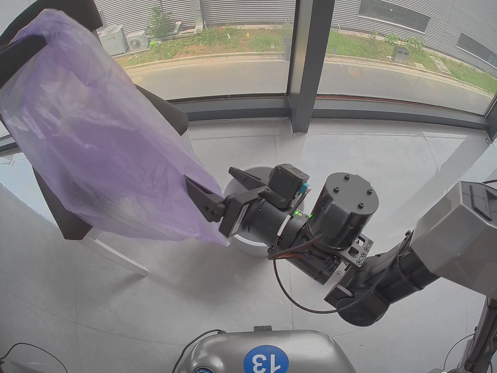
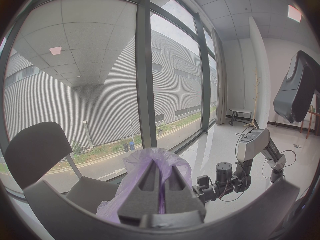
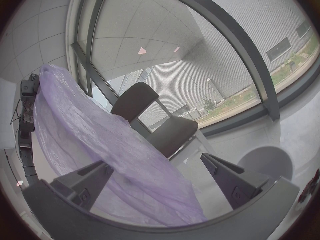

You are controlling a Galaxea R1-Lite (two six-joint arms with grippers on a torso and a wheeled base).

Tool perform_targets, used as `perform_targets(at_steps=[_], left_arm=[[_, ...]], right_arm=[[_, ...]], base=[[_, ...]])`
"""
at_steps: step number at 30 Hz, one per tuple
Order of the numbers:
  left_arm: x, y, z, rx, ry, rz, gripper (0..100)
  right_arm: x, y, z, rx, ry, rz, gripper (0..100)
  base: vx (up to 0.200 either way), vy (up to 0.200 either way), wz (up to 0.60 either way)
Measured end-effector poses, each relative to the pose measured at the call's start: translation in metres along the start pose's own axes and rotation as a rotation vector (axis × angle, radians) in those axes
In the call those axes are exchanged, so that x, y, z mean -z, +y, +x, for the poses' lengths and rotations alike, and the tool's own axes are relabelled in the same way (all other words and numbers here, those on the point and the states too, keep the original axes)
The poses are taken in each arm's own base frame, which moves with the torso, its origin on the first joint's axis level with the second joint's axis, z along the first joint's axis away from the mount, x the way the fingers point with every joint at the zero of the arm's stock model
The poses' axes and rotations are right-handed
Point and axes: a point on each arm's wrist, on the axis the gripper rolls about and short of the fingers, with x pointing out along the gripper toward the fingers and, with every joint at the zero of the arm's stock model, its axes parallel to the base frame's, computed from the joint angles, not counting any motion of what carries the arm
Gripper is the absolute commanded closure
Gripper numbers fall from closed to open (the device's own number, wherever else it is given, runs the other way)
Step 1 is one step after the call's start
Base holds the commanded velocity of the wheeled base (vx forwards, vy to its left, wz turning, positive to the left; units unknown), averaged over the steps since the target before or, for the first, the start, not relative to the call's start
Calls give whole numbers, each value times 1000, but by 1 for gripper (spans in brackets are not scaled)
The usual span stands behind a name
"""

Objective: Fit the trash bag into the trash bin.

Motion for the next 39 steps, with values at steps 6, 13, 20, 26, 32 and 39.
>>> perform_targets(at_steps=[6,13,20,26,32,39], left_arm=[[-3,1,0,-7,-22,-1,100],[-5,2,0,-3,-45,-1,100],[-6,2,0,-6,-51,-1,100],[-7,3,-1,-8,-55,-1,100],[-8,3,-2,-9,-61,-1,100],[-9,3,-3,-9,-64,-2,100]], right_arm=[[16,-2,1,-19,41,34,0],[33,-4,0,-29,70,44,0],[52,-8,-2,-25,99,47,0],[65,-14,-3,-11,122,48,0],[75,-19,-4,0,143,48,0],[85,-21,-5,6,157,49,0]], base=[[0,0,0],[0,0,0],[0,0,0],[0,0,0],[0,0,0],[0,0,0]])
